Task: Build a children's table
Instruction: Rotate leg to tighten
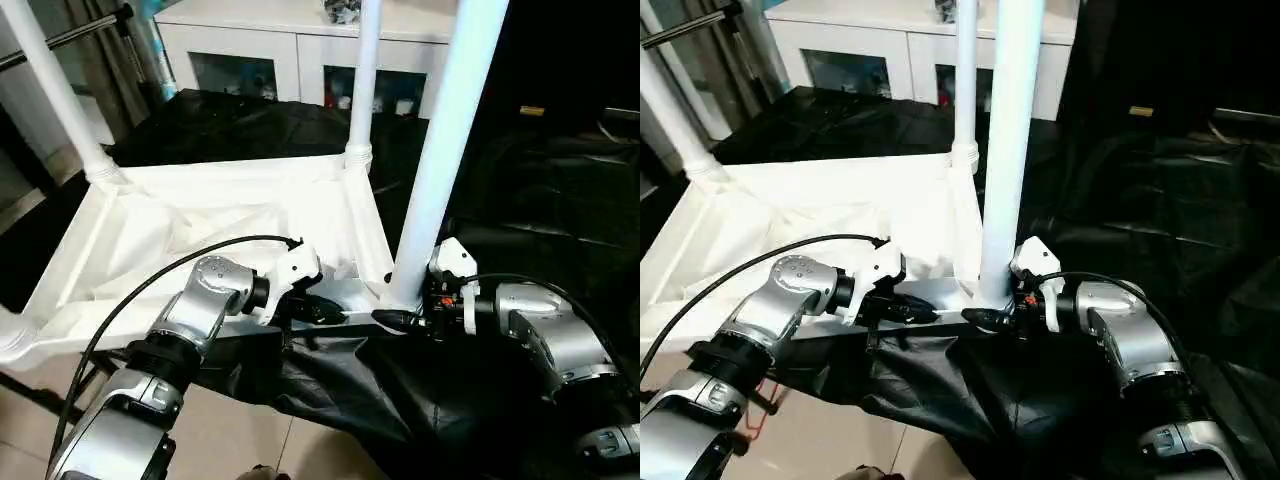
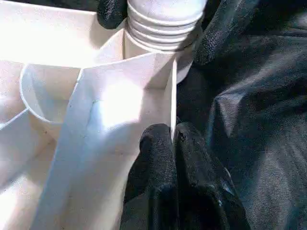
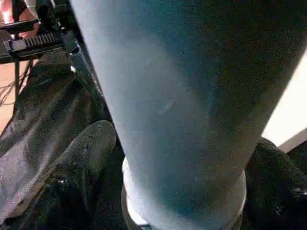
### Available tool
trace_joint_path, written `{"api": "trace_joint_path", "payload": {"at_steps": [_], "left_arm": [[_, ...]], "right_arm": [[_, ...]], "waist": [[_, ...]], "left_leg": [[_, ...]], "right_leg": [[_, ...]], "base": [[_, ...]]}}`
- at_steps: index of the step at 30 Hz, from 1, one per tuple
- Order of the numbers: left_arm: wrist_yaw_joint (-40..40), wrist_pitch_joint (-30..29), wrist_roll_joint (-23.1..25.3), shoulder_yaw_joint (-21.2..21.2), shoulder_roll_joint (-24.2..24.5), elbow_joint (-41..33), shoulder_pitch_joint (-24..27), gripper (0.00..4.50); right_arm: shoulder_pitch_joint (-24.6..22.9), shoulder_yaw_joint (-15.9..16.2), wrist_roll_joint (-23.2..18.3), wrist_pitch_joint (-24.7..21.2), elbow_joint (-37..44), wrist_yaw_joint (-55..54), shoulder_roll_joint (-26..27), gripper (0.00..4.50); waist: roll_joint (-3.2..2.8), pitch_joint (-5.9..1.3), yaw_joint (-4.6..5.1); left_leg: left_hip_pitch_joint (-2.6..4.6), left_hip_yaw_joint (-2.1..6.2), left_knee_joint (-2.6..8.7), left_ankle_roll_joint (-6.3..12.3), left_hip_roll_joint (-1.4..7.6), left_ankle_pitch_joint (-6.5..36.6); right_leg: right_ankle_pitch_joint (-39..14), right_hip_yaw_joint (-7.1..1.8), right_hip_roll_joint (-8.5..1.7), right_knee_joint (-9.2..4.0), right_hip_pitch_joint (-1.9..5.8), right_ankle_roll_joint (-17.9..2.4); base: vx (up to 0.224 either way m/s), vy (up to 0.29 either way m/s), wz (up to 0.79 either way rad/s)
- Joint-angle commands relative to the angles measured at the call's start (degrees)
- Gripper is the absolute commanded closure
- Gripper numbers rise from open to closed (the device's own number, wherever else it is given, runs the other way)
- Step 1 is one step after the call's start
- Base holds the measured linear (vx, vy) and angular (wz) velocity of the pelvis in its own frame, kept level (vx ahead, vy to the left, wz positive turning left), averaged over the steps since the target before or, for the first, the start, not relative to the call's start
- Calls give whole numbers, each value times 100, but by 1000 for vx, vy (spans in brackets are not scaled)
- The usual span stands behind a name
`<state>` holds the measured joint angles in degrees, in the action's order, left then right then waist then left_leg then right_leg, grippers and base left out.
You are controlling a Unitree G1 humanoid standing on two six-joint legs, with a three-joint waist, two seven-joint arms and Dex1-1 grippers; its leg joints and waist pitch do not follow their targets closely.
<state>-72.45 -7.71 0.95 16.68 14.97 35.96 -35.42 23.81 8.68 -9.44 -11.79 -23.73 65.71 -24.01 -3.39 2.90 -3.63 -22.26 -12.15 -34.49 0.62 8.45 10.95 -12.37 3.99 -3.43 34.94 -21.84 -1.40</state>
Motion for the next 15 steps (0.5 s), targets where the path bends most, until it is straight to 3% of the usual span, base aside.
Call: {"api": "trace_joint_path", "payload": {"at_steps": [1, 8, 15], "left_arm": [[-183, -18, -117, 216, -176, -299, -20, 450], [-237, -66, -145, 224, -108, -453, 42, 450], [-102, -152, -185, 190, -128, -606, 137, 450]], "right_arm": [[-41, 286, 6, -143, 142, 109, 104, 65], [-92, 266, -82, -378, 337, 192, 50, 5], [-131, 294, 32, -224, 366, -19, 102, 2]], "waist": [[69, -334, -7], [78, -357, -20], [70, -349, -10]], "left_leg": [[154, 325, 442, 273, 624, 1187], [111, 309, 385, 530, 598, 798], [125, 312, 394, 449, 600, 918]], "right_leg": [[-1006, -363, -665, -452, 195, -1365], [-587, -339, -663, -420, 224, -1407], [-774, -344, -666, -439, 218, -1395]], "base": [[0, 0, 0], [0, 0, 0], [0, 0, 0]]}}
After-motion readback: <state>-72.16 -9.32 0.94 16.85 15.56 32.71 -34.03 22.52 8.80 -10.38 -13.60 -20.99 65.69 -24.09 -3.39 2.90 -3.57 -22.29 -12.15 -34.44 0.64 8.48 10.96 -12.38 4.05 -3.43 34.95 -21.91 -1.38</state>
